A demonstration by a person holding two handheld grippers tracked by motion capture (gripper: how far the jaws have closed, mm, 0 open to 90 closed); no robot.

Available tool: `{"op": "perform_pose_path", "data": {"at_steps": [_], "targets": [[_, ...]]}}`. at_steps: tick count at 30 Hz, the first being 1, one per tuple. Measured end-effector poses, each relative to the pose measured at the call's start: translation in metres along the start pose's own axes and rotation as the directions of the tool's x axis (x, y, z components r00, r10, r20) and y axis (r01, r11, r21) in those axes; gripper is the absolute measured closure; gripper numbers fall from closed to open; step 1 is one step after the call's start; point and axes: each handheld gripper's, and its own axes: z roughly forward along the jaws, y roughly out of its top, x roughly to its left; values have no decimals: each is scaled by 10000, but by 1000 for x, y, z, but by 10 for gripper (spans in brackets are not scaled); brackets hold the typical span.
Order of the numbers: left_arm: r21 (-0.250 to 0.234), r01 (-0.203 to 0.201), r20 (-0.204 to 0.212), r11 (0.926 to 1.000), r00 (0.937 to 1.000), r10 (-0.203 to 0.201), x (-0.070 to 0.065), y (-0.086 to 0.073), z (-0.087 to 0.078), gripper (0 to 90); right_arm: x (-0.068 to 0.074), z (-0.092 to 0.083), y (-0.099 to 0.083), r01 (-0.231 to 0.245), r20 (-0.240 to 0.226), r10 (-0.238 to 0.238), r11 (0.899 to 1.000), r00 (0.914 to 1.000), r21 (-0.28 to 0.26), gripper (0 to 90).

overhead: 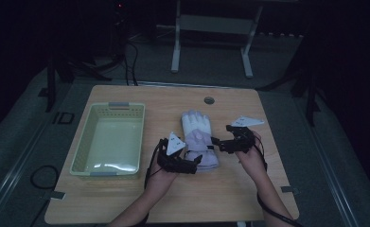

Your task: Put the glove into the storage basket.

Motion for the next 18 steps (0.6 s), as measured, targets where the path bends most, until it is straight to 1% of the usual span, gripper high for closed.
{"op": "perform_pose_path", "data": {"at_steps": [1, 3, 4, 5, 6, 7, 9, 10, 11, 12, 13, 14, 15, 16, 17, 18], "targets": [[39, -42, 42, 10000, 10000, 42, 2, 1, 3, 0, -1, 2, 1, -115, 49, 115, 9999, 9999, 3, 124], [257, -122, -175, 9996, 9998, 126, 5, 2, 11, 1, -1, 5, 3, -195, 9, 195, 9998, 9998, -81, 107], [298, -45, -56, 9995, 10000, 47, 7, 2, 14, 1, 0, 7, 3, -230, 39, 230, 9996, 9997, -132, 107], [298, -45, -56, 9995, 10000, 47, 7, 2, 14, 1, 0, 7, 3, -230, 39, 230, 9996, 9997, -132, 107], [572, 145, -93, 9983, 9999, -140, 11, 2, 24, 1, 0, 10, 3, -277, -53, 277, 9996, 9996, -52, 107], [645, 166, -41, 9978, 9999, -164, 12, 1, 28, 1, 0, 17, 1, -432, -14, 432, 9989, 9991, 160, 135], [931, 111, -172, 9956, 9998, -95, 15, 1, 36, 1, -1, 24, -1, -473, -21, 474, 9986, 9989, 255, 155], [1026, 194, -100, 9945, 9998, -185, 16, 0, 40, 1, -2, 28, -3, -510, 115, 506, 9980, 9987, 374, 188], [1179, 321, -146, 9925, 9994, -306, 18, -1, 42, 1, -3, 31, -4, -524, 101, 520, 9975, 9986, 466, 219], [1290, 490, -46, 9904, 9988, -488, 20, -3, 44, 1, -4, 34, -5, -539, 140, 533, 9975, 9985, 450, 227], [1373, 657, -57, 9883, 9978, -655, 21, -5, 45, 23, -4, 36, -6, -555, 319, 539, 9971, 9980, 516, 272], [1423, 815, -182, 9865, 9966, -798, 22, -7, 46, 79, -5, 39, -8, -598, 271, 581, 9960, 9979, 659, 320], [1488, 877, -157, 9850, 9961, -863, 23, -9, 46, 124, -5, 41, -9, -670, 331, 646, 9948, 9974, 762, 319], [1589, 853, -280, 9836, 9962, -819, 23, -12, 47, 135, -5, 44, -10, -695, 490, 656, 9942, 9966, 825, 322], [1589, 853, -280, 9836, 9962, -819, 23, -12, 47, 135, -5, 44, -10, -695, 490, 656, 9942, 9966, 825, 322], [1939, 1112, -158, 9747, 9938, -1102, 25, -18, 49, 135, -5, 46, -12, -746, 365, 716, 9931, 9968, 903, 324]]}}
